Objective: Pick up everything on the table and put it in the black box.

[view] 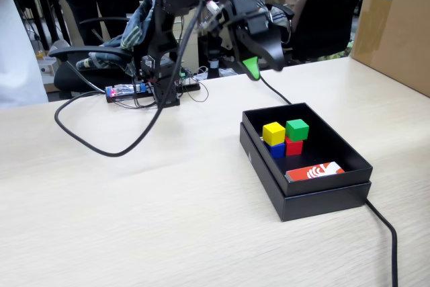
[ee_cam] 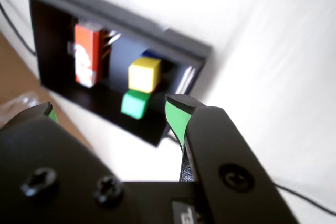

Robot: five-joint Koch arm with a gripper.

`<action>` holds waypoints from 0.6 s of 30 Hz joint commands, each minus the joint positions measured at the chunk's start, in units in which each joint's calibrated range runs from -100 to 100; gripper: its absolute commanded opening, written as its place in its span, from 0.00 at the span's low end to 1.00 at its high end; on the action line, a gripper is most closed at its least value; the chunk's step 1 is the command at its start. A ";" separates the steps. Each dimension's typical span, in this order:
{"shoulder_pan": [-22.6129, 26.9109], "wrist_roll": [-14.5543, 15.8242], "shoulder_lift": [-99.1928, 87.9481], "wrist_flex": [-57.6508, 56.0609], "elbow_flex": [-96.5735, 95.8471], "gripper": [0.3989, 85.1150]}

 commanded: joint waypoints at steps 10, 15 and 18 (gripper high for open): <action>-9.13 -6.50 -44.79 21.08 -45.26 0.55; -9.47 -6.40 -57.64 32.74 -66.38 0.55; -9.91 -6.35 -63.26 37.06 -75.27 0.55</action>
